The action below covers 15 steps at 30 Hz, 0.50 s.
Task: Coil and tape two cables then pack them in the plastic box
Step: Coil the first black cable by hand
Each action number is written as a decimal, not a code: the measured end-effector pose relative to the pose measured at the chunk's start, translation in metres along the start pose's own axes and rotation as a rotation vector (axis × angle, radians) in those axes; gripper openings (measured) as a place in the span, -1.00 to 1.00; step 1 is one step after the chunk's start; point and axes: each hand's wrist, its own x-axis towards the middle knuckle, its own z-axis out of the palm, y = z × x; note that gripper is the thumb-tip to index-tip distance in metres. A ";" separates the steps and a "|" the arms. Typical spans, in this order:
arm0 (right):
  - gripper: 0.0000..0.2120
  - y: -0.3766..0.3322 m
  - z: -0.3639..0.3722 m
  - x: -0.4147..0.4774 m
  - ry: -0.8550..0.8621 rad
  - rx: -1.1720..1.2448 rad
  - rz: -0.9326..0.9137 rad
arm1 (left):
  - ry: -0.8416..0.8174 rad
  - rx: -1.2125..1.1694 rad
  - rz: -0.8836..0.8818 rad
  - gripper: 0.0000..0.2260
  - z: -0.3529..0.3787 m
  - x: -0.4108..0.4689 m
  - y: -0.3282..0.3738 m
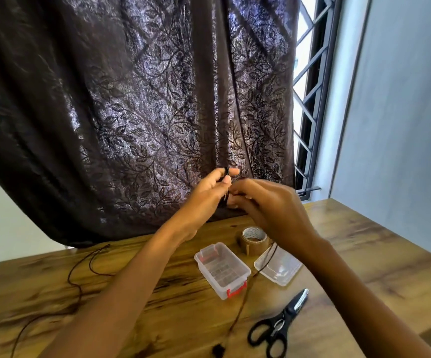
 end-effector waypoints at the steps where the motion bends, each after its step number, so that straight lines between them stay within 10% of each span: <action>1: -0.78 0.000 -0.006 0.007 -0.032 0.073 0.051 | -0.027 -0.014 -0.022 -0.77 0.002 -0.002 0.002; 15: -0.68 0.038 -0.041 0.029 -0.277 1.216 0.638 | -0.279 0.003 -0.081 -0.65 -0.006 -0.013 0.010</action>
